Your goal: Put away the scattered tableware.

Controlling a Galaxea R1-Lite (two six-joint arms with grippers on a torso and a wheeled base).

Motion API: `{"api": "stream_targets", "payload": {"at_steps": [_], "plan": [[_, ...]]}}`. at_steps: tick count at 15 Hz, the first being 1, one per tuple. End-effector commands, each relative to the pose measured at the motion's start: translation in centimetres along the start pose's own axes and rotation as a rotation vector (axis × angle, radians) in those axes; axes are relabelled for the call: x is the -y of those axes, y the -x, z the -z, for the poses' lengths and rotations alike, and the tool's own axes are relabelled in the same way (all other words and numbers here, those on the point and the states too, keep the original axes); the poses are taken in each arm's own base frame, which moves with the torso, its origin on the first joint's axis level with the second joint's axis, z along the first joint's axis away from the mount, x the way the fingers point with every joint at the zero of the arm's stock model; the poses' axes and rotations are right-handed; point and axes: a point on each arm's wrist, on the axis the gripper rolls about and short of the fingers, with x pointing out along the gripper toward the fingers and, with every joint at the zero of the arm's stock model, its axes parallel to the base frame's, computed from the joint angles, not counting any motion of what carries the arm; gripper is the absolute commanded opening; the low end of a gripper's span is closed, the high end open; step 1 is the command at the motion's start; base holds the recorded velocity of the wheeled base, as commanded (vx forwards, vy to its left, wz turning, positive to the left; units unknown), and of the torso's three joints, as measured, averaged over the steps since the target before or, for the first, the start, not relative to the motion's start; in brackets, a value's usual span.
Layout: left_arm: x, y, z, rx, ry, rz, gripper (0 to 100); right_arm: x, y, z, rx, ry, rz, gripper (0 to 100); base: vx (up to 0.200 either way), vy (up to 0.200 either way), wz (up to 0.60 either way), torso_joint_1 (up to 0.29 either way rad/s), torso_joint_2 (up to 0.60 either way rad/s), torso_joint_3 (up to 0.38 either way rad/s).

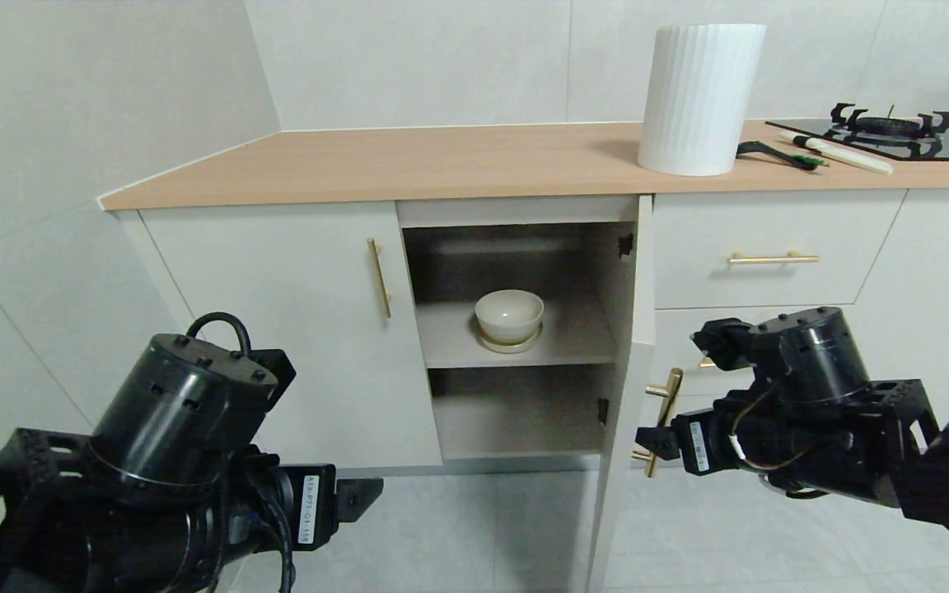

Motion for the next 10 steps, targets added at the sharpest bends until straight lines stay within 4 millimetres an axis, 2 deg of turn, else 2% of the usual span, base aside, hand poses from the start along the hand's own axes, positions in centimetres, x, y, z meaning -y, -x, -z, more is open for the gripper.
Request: {"api": "stream_targets", "payload": {"at_steps": [1,6,8,10], "plan": [[-0.4,0.9,-0.3,0.032,0.012,0.01,100,-2.0,-1.8,-1.3,0.016,0.038,-0.039,100,0.0,0.0,0.0,0.0,0.0,0.0],[-0.8,0.8,-0.5,0.033,0.014,-0.004,100,-6.6,-4.9,-4.6,0.057,0.105,-0.108,100,0.0,0.0,0.0,0.0,0.0,0.0],[-0.7,0.7,-0.4,0.031,0.009,-0.006,100,-8.8,-4.0,-4.8,0.087,0.125,-0.155,100,0.0,0.0,0.0,0.0,0.0,0.0],[-0.7,0.4,-0.3,0.019,0.001,-0.012,100,-9.7,-2.6,-4.8,0.111,0.13,-0.159,100,0.0,0.0,0.0,0.0,0.0,0.0]]}}
